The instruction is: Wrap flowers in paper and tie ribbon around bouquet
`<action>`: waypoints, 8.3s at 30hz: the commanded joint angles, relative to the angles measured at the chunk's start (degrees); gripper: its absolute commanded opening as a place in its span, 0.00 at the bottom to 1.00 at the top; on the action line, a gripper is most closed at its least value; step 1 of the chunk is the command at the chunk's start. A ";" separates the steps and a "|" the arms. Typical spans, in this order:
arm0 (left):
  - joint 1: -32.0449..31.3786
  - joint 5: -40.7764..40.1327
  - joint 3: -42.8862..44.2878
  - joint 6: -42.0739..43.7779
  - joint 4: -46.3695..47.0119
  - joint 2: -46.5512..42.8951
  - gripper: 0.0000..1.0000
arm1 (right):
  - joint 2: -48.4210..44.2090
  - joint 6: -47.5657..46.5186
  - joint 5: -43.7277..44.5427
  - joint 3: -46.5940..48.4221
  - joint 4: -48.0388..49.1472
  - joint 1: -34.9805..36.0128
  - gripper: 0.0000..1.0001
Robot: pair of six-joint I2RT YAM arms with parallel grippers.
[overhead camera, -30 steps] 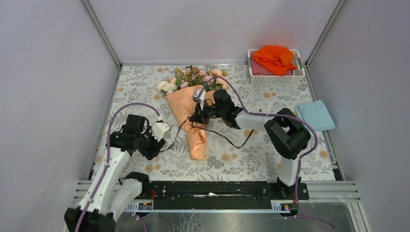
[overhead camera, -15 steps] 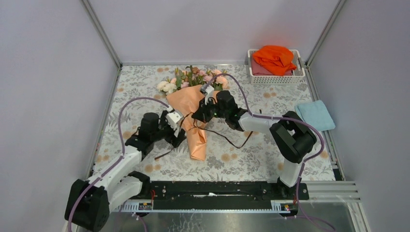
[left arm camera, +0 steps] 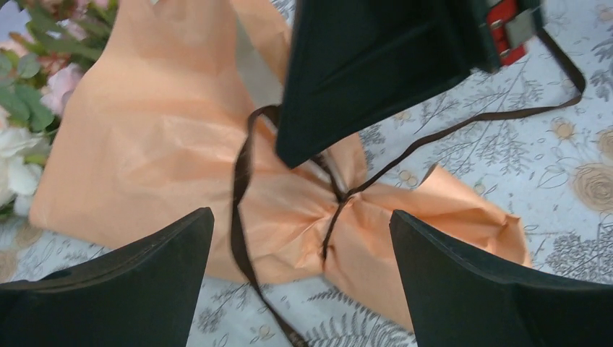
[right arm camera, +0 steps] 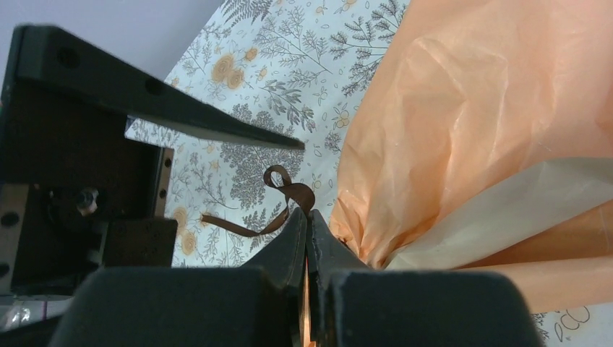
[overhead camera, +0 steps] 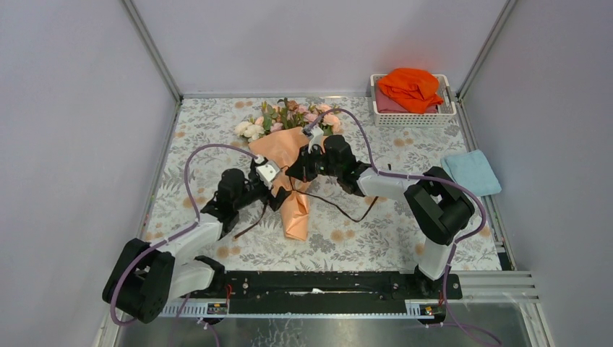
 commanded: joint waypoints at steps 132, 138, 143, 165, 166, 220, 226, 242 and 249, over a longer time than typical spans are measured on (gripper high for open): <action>-10.66 -3.72 -7.34 -3.68 23.51 5.70 0.00 | -4.67 -25.30 -31.95 18.74 -8.60 -15.11 1.00; -10.39 -1.22 -7.17 -2.13 23.50 6.03 0.00 | -8.72 -61.38 -50.37 11.06 -26.20 -15.40 1.00; -10.28 -1.15 -7.06 -2.07 23.41 6.12 0.00 | -7.50 -79.07 -42.78 13.37 -49.17 -8.12 0.94; -10.25 1.64 -4.85 0.30 21.22 8.39 0.00 | -6.11 -84.08 -33.94 7.02 -28.69 -0.94 0.63; -10.17 1.60 -4.80 0.26 21.21 8.41 0.00 | -5.83 -84.50 -34.40 7.53 -29.61 -0.70 0.59; 17.84 14.74 40.77 63.21 -68.18 33.32 0.72 | -1.50 -63.45 -23.00 6.98 -25.88 -0.82 0.00; 16.18 12.38 35.44 63.82 -63.82 33.33 0.66 | -1.92 -63.74 -22.48 7.06 -26.58 -0.83 0.00; 13.57 11.44 37.62 66.16 -86.63 23.22 0.00 | -2.61 -53.03 -20.52 9.68 -26.87 -0.86 0.00; -4.07 15.57 31.27 49.70 -88.81 8.63 0.00 | -3.02 -45.03 -19.82 9.70 -24.28 -0.78 0.00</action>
